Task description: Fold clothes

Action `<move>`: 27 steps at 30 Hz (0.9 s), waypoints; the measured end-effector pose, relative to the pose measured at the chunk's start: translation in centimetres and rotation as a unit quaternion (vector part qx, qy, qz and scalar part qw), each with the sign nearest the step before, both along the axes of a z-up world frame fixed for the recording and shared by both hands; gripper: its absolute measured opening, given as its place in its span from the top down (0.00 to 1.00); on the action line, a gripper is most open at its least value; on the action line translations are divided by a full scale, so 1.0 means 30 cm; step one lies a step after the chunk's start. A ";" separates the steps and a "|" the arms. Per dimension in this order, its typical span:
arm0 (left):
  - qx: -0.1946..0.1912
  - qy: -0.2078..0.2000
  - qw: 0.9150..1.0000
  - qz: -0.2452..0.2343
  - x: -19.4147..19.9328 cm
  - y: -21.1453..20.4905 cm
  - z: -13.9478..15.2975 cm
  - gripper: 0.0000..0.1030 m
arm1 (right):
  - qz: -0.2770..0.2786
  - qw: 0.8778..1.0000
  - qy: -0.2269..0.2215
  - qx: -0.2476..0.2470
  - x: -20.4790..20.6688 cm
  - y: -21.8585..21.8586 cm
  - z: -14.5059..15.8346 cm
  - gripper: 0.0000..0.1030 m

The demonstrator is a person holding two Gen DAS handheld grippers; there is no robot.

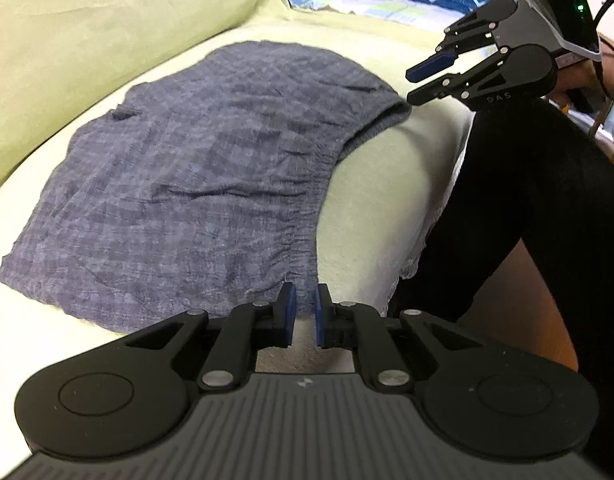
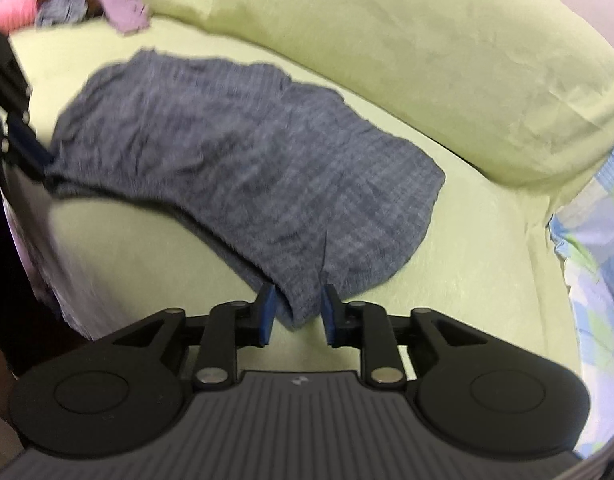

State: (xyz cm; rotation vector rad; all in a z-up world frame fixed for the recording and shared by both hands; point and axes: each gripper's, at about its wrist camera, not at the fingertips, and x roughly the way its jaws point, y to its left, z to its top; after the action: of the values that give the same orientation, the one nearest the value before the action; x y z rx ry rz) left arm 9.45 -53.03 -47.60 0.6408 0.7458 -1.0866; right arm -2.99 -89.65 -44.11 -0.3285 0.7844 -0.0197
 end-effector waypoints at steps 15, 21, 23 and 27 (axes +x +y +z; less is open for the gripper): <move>-0.044 -0.030 0.994 0.092 0.087 0.131 0.120 0.78 | -0.056 0.994 -0.059 0.074 0.008 -0.077 0.120 0.69; -0.059 -0.053 0.987 0.143 0.162 0.257 0.202 0.59 | -0.010 0.994 -0.079 0.077 -0.014 0.043 0.168 0.68; -0.059 -0.061 0.985 0.153 0.198 0.303 0.221 0.56 | 0.011 0.994 -0.080 0.076 -0.021 0.102 0.175 0.67; -0.057 -0.064 0.981 0.173 0.319 0.382 0.209 0.47 | 0.042 0.994 -0.072 0.075 0.004 0.191 0.169 0.66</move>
State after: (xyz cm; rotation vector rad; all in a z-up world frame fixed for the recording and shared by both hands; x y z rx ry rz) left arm 19.01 -41.56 -41.35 0.4583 0.6496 -0.7546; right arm -2.87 -83.92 -39.03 -0.2148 0.6250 0.0927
